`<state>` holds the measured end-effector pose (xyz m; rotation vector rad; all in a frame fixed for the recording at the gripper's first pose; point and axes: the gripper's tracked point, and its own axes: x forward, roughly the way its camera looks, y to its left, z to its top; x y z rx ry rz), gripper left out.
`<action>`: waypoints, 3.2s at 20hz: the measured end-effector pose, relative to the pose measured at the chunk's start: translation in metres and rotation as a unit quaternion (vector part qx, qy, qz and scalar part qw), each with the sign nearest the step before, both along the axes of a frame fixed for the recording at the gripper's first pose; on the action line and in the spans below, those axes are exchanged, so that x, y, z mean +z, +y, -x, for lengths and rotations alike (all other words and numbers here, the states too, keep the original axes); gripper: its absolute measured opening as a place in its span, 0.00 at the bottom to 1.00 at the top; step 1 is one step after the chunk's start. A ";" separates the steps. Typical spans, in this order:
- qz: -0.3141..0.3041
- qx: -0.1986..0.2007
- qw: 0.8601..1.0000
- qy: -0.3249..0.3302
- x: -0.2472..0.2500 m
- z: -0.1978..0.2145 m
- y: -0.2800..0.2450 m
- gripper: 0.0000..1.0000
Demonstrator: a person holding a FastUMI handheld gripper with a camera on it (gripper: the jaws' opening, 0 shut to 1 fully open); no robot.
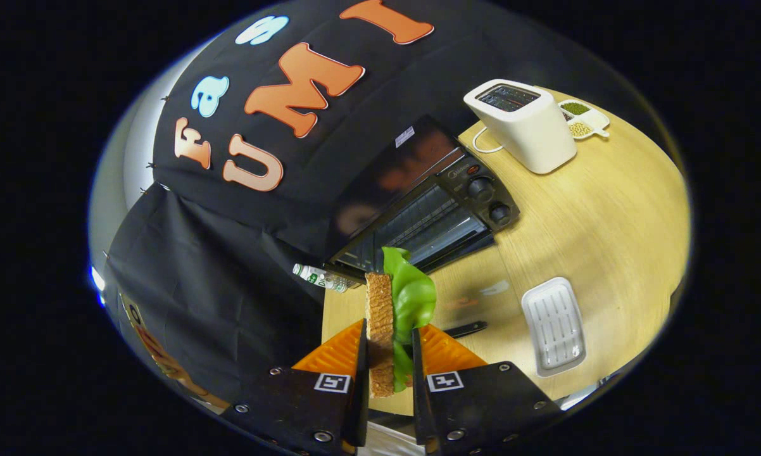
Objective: Open the toaster oven, put the food inside, and close the toaster oven door.
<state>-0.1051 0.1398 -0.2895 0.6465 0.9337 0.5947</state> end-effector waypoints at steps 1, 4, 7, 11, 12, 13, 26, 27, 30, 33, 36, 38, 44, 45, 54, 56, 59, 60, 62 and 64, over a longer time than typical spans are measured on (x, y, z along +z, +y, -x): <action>-0.012 -0.011 1.000 -0.002 -0.001 -0.002 0.005 0.30; -0.044 -0.058 0.997 -0.006 -0.011 -0.014 0.022 0.30; -0.070 -0.123 0.990 0.003 -0.029 -0.034 0.033 0.30; -0.079 -0.204 0.975 0.027 -0.061 -0.067 0.038 0.30; -0.091 -0.223 0.970 0.033 -0.062 -0.073 0.042 0.30; -0.098 -0.239 0.966 0.033 -0.065 -0.082 0.046 0.30; -0.119 -0.377 0.914 0.087 -0.115 -0.160 0.093 0.39; -0.119 -0.381 0.912 0.091 -0.116 -0.163 0.095 0.42; -0.110 -0.389 0.910 0.094 -0.121 -0.172 0.098 0.44; -0.106 -0.394 0.908 0.097 -0.123 -0.175 0.099 0.50; -0.099 -0.389 0.910 0.098 -0.122 -0.171 0.102 0.53; -0.077 -0.391 0.911 0.106 -0.131 -0.163 0.100 0.59; -0.050 -0.376 0.918 0.115 -0.137 -0.148 0.105 0.97; -0.039 -0.373 0.920 0.114 -0.137 -0.142 0.104 0.98; 0.018 -0.307 0.951 0.037 -0.088 -0.067 0.097 0.98; 0.045 -0.275 0.960 0.012 -0.078 -0.045 0.095 0.98; 0.107 -0.222 0.969 -0.029 -0.074 -0.017 0.085 0.98; 0.131 -0.206 0.969 -0.039 -0.076 -0.008 0.080 0.98; 0.179 -0.167 0.967 -0.065 -0.078 0.010 0.072 0.98; 0.245 -0.126 0.957 -0.093 -0.089 0.024 0.060 0.98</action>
